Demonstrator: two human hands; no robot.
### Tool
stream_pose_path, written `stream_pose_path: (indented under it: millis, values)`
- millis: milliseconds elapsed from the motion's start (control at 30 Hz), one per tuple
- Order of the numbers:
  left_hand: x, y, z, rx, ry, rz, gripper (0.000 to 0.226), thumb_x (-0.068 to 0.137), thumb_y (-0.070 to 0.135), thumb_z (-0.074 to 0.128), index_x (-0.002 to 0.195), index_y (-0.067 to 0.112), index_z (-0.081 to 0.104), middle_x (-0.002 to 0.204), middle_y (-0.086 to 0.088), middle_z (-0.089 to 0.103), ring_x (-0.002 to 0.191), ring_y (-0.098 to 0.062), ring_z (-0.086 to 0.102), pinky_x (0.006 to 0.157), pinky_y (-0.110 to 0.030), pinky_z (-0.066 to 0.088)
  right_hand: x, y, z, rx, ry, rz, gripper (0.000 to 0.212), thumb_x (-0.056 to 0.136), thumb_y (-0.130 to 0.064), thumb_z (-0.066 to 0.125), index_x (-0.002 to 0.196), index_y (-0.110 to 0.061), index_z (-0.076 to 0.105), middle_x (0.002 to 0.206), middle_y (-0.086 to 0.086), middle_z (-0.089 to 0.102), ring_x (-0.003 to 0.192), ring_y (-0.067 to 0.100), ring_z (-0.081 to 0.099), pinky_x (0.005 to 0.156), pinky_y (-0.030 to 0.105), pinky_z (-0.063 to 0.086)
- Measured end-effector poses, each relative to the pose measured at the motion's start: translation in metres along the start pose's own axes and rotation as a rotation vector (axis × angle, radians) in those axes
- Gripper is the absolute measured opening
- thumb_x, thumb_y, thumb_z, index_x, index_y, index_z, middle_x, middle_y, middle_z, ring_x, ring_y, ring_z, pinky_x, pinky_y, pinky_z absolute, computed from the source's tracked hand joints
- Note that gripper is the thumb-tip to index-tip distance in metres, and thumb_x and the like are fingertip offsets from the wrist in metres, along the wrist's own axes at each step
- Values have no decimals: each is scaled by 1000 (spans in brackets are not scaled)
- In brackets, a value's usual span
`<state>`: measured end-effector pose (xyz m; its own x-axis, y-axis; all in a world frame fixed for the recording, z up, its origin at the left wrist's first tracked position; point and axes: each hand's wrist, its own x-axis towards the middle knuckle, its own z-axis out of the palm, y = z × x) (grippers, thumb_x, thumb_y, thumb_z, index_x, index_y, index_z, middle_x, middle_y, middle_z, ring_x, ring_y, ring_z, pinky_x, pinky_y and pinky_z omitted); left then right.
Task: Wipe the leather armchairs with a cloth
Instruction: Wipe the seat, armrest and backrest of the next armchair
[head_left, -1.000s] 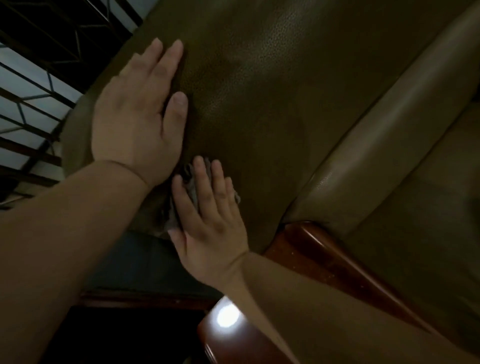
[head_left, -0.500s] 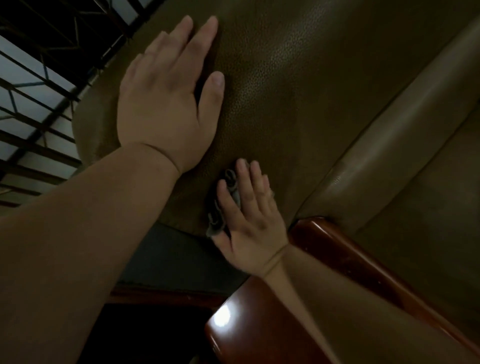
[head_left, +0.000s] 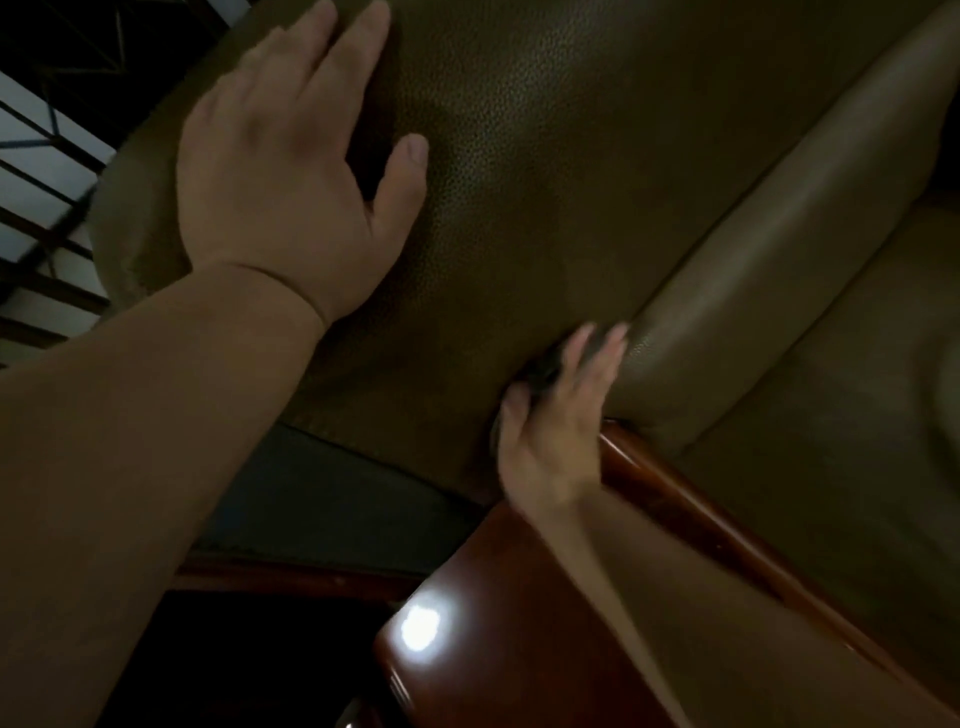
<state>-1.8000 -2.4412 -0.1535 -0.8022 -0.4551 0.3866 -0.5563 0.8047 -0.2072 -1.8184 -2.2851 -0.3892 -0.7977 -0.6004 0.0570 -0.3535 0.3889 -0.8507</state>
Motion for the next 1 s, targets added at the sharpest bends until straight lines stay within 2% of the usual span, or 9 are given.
stream_pose_path:
  millis: [133, 333, 433, 500, 567, 633, 733, 867, 1000]
  values:
    - [-5, -1, 3, 15, 9, -1, 77, 104, 70, 21, 166, 25, 27, 167, -9, 37, 152, -32, 36, 126, -48, 25, 98, 4, -52, 161, 224, 139, 78, 104, -48, 22, 164, -5, -2, 171, 22, -10, 159, 36, -9, 129, 50, -2]
    - [-10, 1, -1, 0, -51, -67, 70, 106, 63, 26, 167, 30, 19, 172, -9, 28, 158, -31, 25, 128, -57, 22, 17, 61, -31, -199, -45, -174, 76, 104, -43, 38, 165, -11, 4, 173, 18, -5, 158, 33, -16, 129, 52, 2]
    - [-4, -10, 9, 29, -66, -68, 68, 105, 60, 29, 168, 36, 13, 173, 6, 22, 160, -26, 22, 129, -56, 21, 31, 91, -53, -302, -145, -356, 76, 106, -39, 41, 164, -12, 1, 173, 17, -5, 159, 35, -14, 129, 48, -2]
    - [-5, -28, 25, 91, -97, -107, 67, 102, 51, 31, 166, 44, 16, 171, 18, 22, 158, -20, 26, 126, -58, 27, 56, 96, -73, -282, -124, -338, 76, 104, -36, 45, 165, -10, 7, 172, 20, 0, 159, 39, -8, 129, 52, 3]
    - [-21, -40, 23, 133, -131, -39, 63, 102, 46, 35, 164, 42, 27, 171, 9, 29, 156, -17, 30, 123, -61, 32, 88, 98, -91, -211, -73, -196, 73, 106, -38, 39, 165, -9, 8, 172, 20, -2, 159, 40, -7, 129, 53, 4]
    - [-11, 16, 26, 164, -111, 0, 61, 105, 51, 35, 165, 37, 30, 174, 5, 22, 159, -21, 23, 126, -60, 27, 115, 107, -110, -135, -47, -86, 72, 107, -39, 33, 166, -12, 3, 173, 16, -8, 158, 38, -11, 129, 51, 1]
    - [22, 146, 29, 294, -262, 231, 63, 101, 45, 35, 162, 31, 37, 176, -1, 15, 162, -33, 9, 122, -76, 11, 128, 127, -132, -73, -69, -72, 71, 108, -38, 35, 166, -16, 0, 173, 11, -13, 158, 36, -17, 129, 50, -2]
    - [89, 240, 81, 657, -453, 395, 73, 100, 59, 13, 167, 34, -1, 174, -9, -20, 160, -37, -21, 120, -73, -11, 152, 158, -150, -101, -122, -235, 72, 106, -40, 35, 166, -15, 1, 173, 14, -8, 158, 36, -15, 129, 56, 2]
    - [138, 267, 128, 749, -430, 666, 75, 98, 60, -8, 164, 27, -20, 169, -14, -32, 157, -40, -28, 122, -69, -16, 248, 185, -194, -69, 72, -49, 72, 105, -38, 35, 165, -8, 8, 173, 19, -1, 158, 42, -7, 129, 55, 3]
